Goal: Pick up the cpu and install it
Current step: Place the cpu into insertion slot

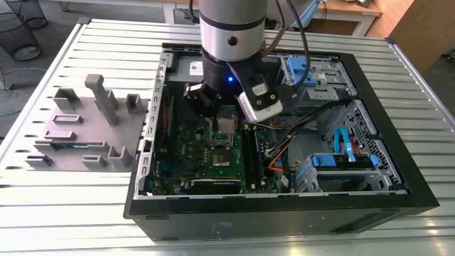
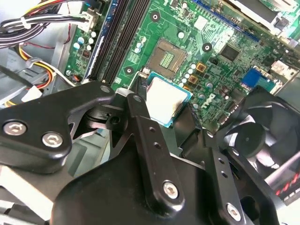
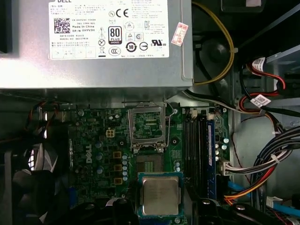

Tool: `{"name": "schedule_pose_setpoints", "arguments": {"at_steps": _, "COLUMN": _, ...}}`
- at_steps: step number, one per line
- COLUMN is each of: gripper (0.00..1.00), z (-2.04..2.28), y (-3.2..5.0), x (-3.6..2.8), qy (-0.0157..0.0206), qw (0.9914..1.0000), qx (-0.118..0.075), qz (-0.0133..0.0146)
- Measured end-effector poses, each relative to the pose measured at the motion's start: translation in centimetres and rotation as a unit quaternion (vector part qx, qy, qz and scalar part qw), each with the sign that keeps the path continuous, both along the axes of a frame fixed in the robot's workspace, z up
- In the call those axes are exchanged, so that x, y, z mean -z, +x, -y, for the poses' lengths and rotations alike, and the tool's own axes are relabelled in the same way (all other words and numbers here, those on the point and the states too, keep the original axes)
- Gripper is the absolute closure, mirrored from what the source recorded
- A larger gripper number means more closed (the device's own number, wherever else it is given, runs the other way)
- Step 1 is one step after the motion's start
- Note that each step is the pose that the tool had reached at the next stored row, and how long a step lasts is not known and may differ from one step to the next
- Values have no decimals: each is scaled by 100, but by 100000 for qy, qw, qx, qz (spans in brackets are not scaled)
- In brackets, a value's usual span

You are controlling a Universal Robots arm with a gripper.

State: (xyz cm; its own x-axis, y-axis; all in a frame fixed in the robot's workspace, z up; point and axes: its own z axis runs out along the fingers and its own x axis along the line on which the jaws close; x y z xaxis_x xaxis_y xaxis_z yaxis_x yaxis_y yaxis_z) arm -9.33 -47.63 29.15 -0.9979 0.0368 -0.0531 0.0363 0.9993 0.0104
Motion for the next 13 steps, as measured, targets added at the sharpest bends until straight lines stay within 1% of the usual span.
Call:
{"name": "schedule_pose_setpoints", "arguments": {"at_steps": 6, "gripper": 53, "z": 29, "y": -4, "x": 110, "qy": 0, "qw": 100000, "qx": 2, "qz": 1}}
{"name": "schedule_pose_setpoints", "arguments": {"at_steps": 13, "gripper": 53, "z": 36, "y": -4, "x": 236, "qy": 1, "qw": 100000, "qx": 2, "qz": -12}}
